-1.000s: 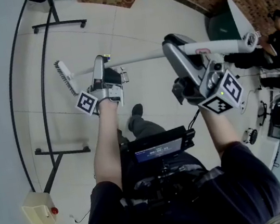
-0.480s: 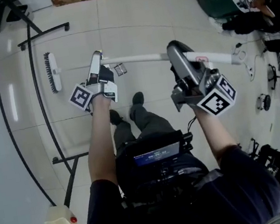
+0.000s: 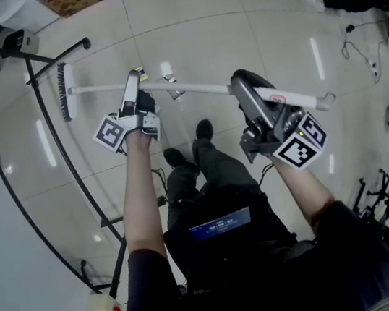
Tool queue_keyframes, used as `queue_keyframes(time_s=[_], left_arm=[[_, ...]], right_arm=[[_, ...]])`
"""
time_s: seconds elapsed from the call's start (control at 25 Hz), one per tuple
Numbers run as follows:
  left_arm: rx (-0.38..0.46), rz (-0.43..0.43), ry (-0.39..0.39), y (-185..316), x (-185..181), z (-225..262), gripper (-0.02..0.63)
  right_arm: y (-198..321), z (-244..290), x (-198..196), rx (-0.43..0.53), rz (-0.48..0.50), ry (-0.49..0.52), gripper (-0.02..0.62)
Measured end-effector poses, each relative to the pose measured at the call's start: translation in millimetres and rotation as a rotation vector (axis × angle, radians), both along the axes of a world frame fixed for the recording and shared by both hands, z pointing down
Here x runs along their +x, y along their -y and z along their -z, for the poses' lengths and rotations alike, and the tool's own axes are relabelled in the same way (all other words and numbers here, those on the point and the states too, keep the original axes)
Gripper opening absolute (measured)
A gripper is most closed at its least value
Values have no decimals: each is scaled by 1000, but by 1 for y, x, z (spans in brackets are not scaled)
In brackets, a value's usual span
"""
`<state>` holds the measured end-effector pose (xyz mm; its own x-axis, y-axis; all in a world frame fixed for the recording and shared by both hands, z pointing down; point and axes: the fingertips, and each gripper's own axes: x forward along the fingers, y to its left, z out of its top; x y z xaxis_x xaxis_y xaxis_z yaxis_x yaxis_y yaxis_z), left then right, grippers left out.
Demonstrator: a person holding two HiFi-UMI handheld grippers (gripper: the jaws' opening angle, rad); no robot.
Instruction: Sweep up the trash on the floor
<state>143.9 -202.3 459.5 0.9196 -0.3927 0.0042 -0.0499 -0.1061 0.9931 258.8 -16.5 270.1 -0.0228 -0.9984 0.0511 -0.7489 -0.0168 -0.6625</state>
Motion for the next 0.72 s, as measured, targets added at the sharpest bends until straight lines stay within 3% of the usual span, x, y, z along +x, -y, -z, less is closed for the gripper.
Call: queue_keyframes(time_s=[0.2,0.36,0.6,0.72], left_arm=[[38,-68,37,3,36,-36,222],[-13,-151,57,-2,58,-82,222],[-78,-192,64,6,70,-167,224],[-73,-218,76,12,70,-207,224]], right_arm=[[-9,-52,28,-64,-42,39,74],[-16,-93,35,-110,-124,80,74],[-2,-161,29,-173,-220,63,74],[7,-194,26,-214,-242,10,74]])
